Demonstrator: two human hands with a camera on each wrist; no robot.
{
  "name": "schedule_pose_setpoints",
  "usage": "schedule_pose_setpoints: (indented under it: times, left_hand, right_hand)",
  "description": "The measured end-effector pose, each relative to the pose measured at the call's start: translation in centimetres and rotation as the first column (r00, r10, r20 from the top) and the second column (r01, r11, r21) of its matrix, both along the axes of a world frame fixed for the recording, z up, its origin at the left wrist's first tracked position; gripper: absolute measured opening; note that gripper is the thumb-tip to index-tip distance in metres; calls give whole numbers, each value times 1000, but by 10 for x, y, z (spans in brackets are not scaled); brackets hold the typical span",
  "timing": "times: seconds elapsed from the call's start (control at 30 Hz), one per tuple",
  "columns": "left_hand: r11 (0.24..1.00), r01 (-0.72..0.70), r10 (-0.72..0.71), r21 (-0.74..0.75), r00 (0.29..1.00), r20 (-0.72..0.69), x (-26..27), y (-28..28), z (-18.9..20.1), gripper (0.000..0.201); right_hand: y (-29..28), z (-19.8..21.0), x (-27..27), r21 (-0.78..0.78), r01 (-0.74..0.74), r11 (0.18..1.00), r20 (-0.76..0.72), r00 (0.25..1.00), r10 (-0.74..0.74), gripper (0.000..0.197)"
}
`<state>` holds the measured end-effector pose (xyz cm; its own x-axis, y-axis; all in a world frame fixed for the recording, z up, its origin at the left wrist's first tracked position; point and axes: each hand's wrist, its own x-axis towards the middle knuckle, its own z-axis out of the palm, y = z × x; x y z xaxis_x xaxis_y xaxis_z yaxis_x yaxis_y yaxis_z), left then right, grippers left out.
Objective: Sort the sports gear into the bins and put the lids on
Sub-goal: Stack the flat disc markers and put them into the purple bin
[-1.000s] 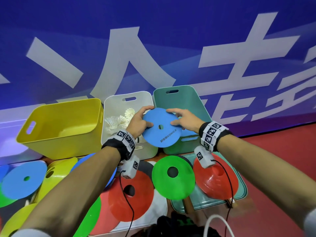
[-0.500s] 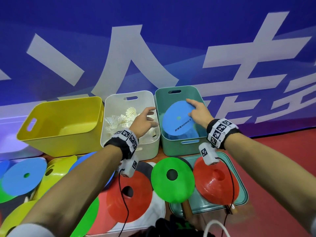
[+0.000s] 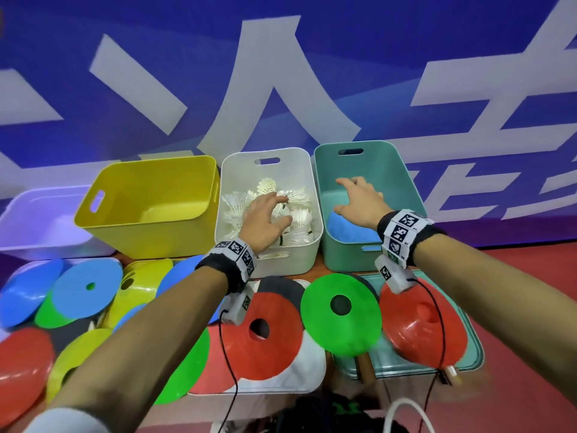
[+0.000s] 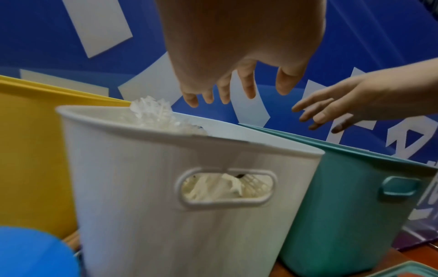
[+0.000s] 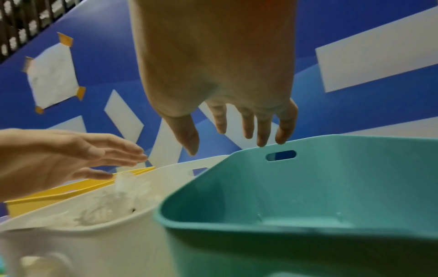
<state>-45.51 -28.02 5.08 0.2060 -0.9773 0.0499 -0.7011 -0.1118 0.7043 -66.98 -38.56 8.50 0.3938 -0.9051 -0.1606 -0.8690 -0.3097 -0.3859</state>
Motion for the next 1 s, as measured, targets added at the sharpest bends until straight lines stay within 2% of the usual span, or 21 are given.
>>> schedule_pose_setpoints:
  times: [0.13, 0.23, 0.53, 0.73, 0.9, 1.0]
  left_hand:
    - [1000, -28, 29, -8, 994, 106, 27, 27, -2, 56]
    - [997, -71, 69, 12, 989, 134, 54, 54, -1, 59]
    - [982, -182, 172, 47, 971, 165, 206, 156, -14, 56]
    - [962, -265, 248, 68, 951, 186, 295, 214, -31, 64]
    - [954, -252, 215, 163, 952, 217, 340, 251, -54, 71]
    - [941, -252, 196, 224, 950, 244, 355, 266, -68, 66]
  right_hand:
    - [24, 5, 46, -55, -105, 993, 40, 993, 107, 63]
    - [44, 4, 85, -97, -154, 983, 57, 985, 160, 59]
    - [133, -10, 252, -185, -288, 939, 41, 953, 301, 62]
    - [187, -22, 341, -259, -338, 905, 26, 934, 356, 63]
    - [227, -44, 386, -191, -368, 910, -10, 928, 373, 66]
    - [246, -63, 398, -127, -394, 911, -76, 919, 387, 69]
